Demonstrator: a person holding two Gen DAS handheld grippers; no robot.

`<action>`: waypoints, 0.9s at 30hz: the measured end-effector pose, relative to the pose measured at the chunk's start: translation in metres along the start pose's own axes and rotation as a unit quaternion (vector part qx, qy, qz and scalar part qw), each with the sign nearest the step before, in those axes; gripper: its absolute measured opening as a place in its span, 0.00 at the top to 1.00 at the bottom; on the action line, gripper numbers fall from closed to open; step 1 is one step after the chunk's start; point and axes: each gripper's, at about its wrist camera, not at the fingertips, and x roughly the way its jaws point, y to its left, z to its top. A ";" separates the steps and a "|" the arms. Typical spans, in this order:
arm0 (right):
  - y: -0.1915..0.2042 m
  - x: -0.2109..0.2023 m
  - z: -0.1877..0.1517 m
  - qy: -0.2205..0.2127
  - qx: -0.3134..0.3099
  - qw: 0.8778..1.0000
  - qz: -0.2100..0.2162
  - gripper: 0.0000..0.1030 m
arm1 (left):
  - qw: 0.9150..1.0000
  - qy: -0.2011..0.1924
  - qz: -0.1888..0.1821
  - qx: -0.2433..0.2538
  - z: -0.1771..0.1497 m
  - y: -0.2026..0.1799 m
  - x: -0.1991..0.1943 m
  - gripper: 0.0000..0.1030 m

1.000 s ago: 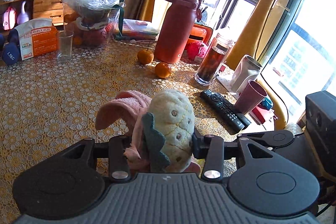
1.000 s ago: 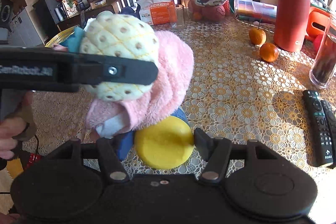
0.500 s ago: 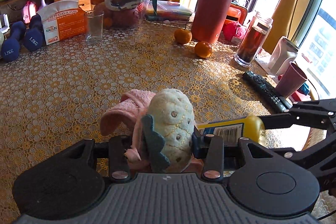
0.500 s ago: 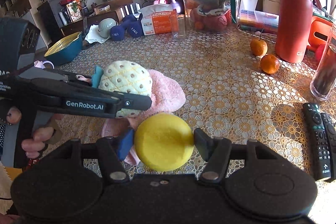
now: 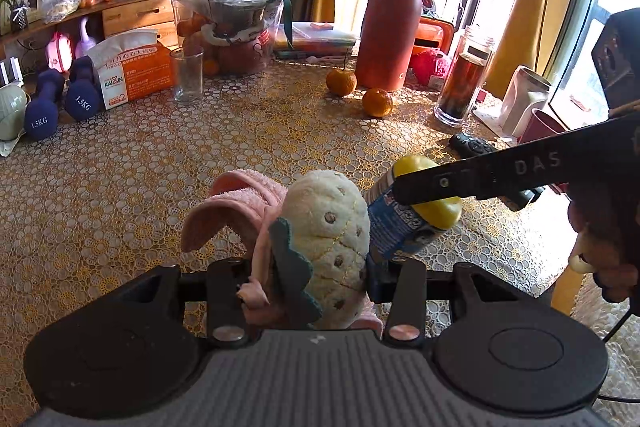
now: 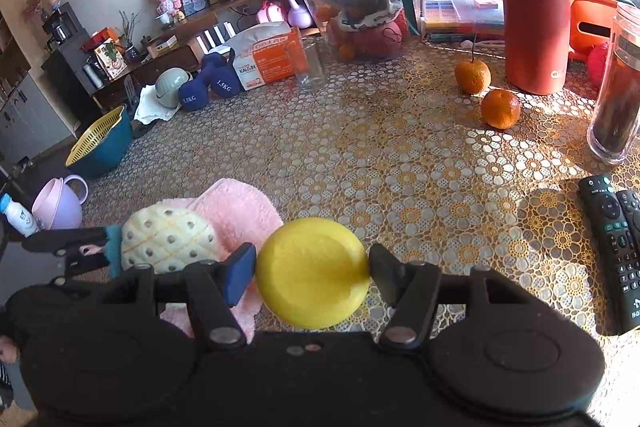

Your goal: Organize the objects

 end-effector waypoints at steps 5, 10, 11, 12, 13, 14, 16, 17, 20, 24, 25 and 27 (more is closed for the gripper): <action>0.001 0.006 0.008 0.008 0.020 1.000 -0.012 0.40 | 0.999 -0.025 -0.011 -0.018 0.002 -0.014 -0.021 0.58; 0.006 0.010 0.013 0.014 0.029 0.999 -0.027 0.40 | 0.998 -0.039 -0.033 -0.029 0.002 -0.039 -0.032 0.58; 0.006 0.010 0.013 0.015 0.033 0.999 -0.028 0.40 | 0.998 -0.039 -0.031 -0.033 0.002 -0.041 -0.031 0.58; 0.004 0.010 0.014 0.016 0.040 0.999 -0.028 0.40 | 0.998 -0.039 -0.033 -0.042 0.002 -0.040 -0.029 0.58; 0.002 0.010 0.014 0.017 0.047 0.998 -0.027 0.40 | 0.997 -0.038 -0.036 -0.051 0.003 -0.039 -0.027 0.58; 0.000 0.010 0.014 0.018 0.053 0.998 -0.026 0.40 | 0.997 -0.037 -0.039 -0.062 0.003 -0.038 -0.023 0.58; -0.001 0.009 0.014 0.020 0.062 0.998 -0.027 0.40 | 0.997 -0.037 -0.035 -0.066 0.002 -0.038 -0.017 0.58; -0.001 0.009 0.013 0.020 0.063 0.997 -0.027 0.40 | 0.997 -0.037 -0.032 -0.067 0.002 -0.039 -0.014 0.58; -0.001 0.010 0.014 0.017 0.068 0.997 -0.029 0.40 | 0.997 -0.024 -0.033 -0.069 -0.002 -0.040 0.000 0.58; 0.003 0.009 0.012 0.016 0.056 0.998 -0.031 0.40 | 0.998 -0.017 -0.030 -0.058 -0.005 -0.043 0.012 0.58; 0.004 0.009 0.012 0.015 0.054 0.998 -0.032 0.40 | 0.998 -0.018 -0.030 -0.057 -0.005 -0.043 0.015 0.58; 0.004 0.009 0.011 0.015 0.055 0.998 -0.031 0.40 | 0.998 -0.012 -0.026 -0.054 -0.005 -0.042 0.020 0.58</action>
